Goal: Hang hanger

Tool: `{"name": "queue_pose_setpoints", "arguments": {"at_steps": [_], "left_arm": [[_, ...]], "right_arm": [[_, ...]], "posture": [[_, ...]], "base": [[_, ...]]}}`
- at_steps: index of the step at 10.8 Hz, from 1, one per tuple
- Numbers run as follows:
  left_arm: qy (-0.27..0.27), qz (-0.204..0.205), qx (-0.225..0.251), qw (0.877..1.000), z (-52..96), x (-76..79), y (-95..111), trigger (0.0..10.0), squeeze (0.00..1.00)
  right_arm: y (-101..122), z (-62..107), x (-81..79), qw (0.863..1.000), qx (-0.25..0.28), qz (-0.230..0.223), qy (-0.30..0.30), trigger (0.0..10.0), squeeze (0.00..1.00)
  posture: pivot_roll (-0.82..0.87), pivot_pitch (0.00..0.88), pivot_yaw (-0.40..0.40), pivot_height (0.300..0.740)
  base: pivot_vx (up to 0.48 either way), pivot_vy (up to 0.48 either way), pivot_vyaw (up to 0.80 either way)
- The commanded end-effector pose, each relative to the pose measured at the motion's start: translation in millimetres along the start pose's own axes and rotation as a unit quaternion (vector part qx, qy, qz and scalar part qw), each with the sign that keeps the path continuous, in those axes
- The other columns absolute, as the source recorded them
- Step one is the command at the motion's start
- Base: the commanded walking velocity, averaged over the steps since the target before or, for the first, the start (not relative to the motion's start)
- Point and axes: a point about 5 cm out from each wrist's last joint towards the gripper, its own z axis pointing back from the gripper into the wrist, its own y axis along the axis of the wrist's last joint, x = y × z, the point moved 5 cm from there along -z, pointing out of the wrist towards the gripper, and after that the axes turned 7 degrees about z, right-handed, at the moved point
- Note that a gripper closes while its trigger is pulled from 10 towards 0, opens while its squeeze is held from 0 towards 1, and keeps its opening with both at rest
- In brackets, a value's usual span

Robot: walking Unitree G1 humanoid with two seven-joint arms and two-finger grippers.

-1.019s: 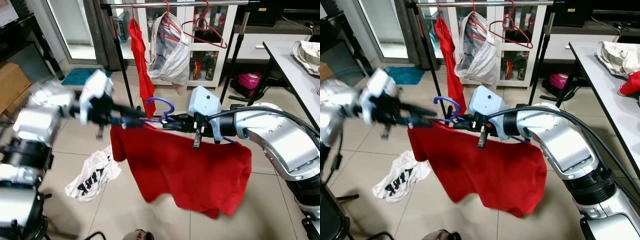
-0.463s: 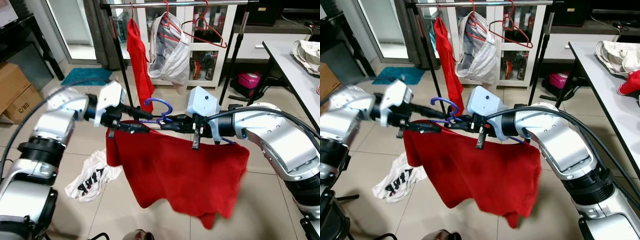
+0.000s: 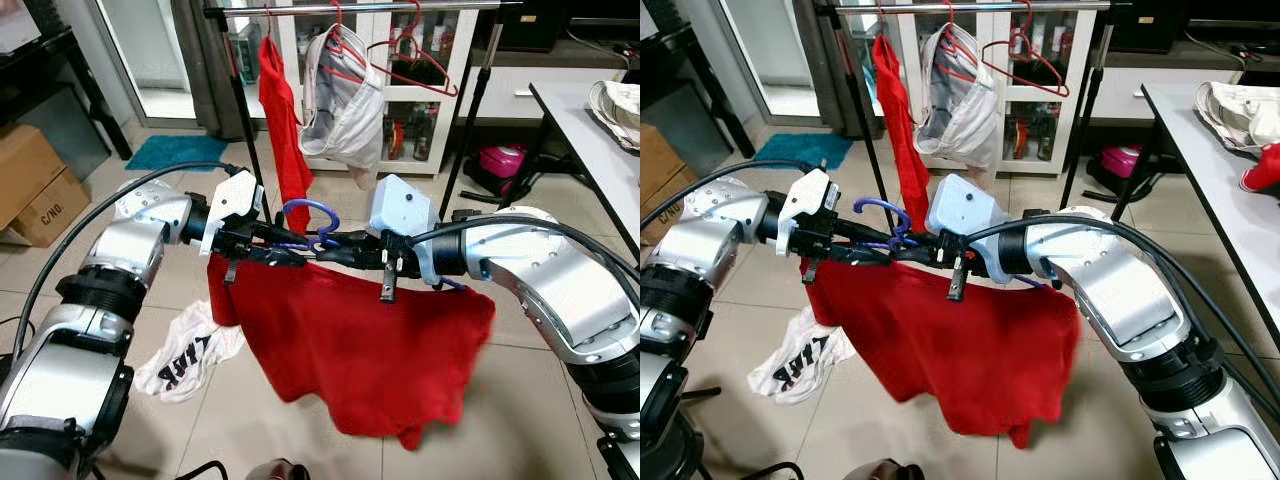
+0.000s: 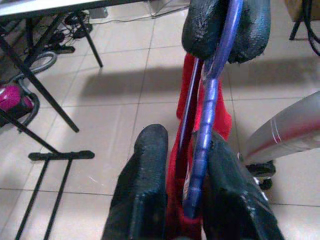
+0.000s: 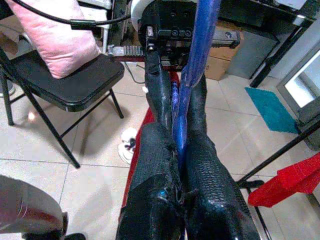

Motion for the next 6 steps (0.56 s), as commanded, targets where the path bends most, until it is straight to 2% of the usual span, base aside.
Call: {"name": "queue_pose_setpoints", "arguments": {"at_steps": [1, 6], "left_arm": [[-0.010, -0.013, -0.005, 1.000, -2.9, -1.5, 6.6, 0.0, 0.00], [-0.024, -0.004, 0.004, 1.000, -11.0, -1.5, 7.6, 0.0, 0.00]], "right_arm": [[13.7, -0.1, -0.2, 1.000, 0.016, 0.020, 0.005, 10.0, 0.00], [14.2, 0.2, 1.4, 1.000, 0.015, 0.020, 0.001, 10.0, 0.00]], "posture": [[-0.15, 0.000, 0.130, 0.740], [-0.16, 0.000, 0.136, 0.740]], "base": [[0.000, 0.000, 0.00], [0.000, 0.000, 0.00]]}}
